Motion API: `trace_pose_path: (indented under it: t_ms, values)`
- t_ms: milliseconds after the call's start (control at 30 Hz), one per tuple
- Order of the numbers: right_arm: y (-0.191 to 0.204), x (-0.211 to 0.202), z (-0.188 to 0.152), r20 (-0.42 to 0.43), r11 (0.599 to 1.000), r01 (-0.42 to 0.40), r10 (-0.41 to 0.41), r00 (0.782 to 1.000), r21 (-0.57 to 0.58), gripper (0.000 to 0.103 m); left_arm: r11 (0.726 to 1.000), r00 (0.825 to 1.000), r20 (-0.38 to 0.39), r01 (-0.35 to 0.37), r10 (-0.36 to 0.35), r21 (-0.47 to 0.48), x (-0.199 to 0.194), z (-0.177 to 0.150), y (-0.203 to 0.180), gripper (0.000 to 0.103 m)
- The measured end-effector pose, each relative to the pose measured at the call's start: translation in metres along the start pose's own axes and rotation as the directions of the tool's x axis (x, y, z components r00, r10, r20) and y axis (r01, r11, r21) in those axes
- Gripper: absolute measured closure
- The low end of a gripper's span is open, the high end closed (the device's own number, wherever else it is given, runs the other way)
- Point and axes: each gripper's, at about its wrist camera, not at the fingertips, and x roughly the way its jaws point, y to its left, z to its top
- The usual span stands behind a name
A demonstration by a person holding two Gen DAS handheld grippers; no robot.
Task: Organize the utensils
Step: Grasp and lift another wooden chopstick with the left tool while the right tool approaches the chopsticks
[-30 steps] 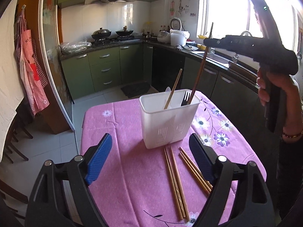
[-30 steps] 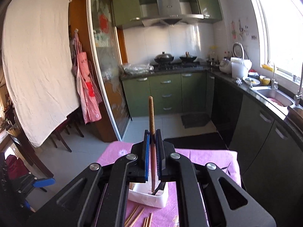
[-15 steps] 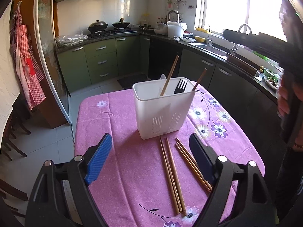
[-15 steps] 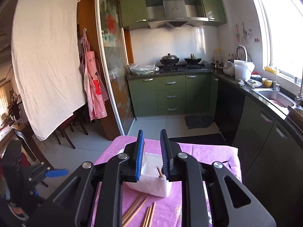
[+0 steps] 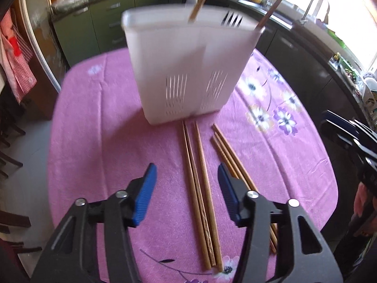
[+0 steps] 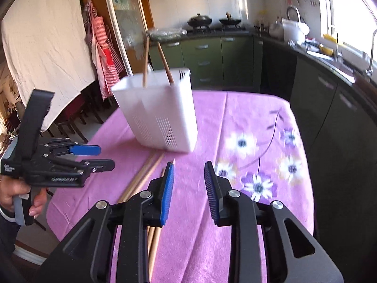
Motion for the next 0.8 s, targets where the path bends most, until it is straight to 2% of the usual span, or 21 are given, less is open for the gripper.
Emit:
trace_pose_path:
  t_ms: [33, 100, 200, 800]
  values:
    - [-0.002, 0.003, -0.003, -0.008, 1.000, -0.003, 0.003, 1.000, 0.004, 0.076, 1.000, 1.000, -0.019, -0.004, 0.004, -0.008, 0.010, 0.001, 0.001, 0.057]
    - [-0.005, 0.008, -0.008, -0.021, 1.000, -0.009, 0.009, 1.000, 0.010, 0.076, 1.000, 0.999, -0.050, -0.011, 0.010, -0.017, 0.025, 0.001, 0.003, 0.068]
    - [-0.009, 0.013, -0.011, -0.032, 1.000, -0.019, 0.019, 0.999, 0.016, 0.076, 0.999, 0.996, -0.080, -0.028, 0.026, -0.025, 0.040, 0.003, 0.004, 0.071]
    - [-0.006, 0.020, -0.007, -0.043, 0.998, -0.059, 0.060, 0.997, 0.030, 0.076, 0.997, 0.990, -0.128, -0.070, 0.067, -0.017, 0.066, 0.012, 0.003, 0.075]
